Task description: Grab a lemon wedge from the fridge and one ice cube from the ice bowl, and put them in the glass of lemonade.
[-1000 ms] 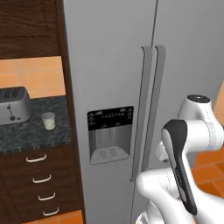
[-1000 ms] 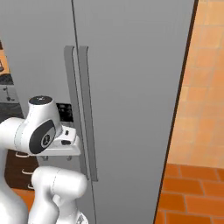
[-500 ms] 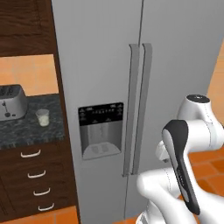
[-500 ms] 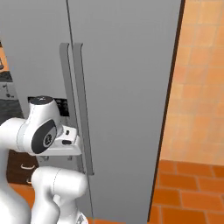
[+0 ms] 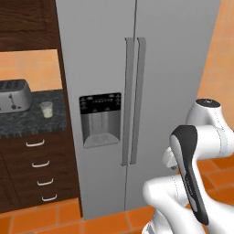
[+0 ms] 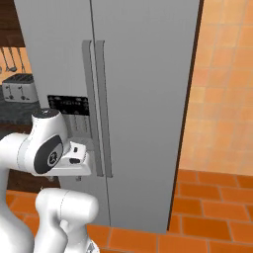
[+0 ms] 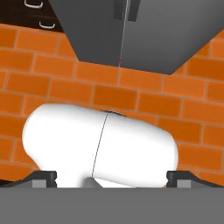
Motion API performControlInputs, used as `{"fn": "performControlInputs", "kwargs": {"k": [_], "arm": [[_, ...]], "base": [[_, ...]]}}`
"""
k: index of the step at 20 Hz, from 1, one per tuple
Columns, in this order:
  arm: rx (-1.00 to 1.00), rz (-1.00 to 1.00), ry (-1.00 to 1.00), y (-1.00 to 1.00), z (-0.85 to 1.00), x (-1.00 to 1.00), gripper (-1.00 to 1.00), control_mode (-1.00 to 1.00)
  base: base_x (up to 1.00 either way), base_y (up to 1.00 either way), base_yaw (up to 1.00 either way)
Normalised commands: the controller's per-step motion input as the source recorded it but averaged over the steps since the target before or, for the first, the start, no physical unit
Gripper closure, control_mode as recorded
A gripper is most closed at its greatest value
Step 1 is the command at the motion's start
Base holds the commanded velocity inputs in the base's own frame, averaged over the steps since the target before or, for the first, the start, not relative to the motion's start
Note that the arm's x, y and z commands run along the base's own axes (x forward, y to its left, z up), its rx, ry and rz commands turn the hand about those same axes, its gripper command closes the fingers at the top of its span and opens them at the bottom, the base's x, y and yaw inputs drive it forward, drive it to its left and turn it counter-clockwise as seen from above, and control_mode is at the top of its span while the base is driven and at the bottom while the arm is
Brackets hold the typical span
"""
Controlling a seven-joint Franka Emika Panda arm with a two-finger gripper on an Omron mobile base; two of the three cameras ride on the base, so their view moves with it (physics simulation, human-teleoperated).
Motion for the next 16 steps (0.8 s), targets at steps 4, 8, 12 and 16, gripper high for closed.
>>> {"fn": "performControlInputs", "kwargs": {"k": [4,8,12,16], "arm": [[0.00,0.00,0.00,0.00,0.00,0.00,-1.00,1.00],[0.00,0.00,0.00,0.00,0.00,0.00,-1.00,1.00],[0.00,0.00,0.00,0.00,0.00,0.00,-1.00,1.00],[0.00,0.00,0.00,0.00,0.00,0.00,-1.00,1.00]], "base": [[-0.23,0.13,0.02],[-0.33,0.10,0.01],[-0.30,0.03,0.00],[0.00,0.01,0.00]]}}
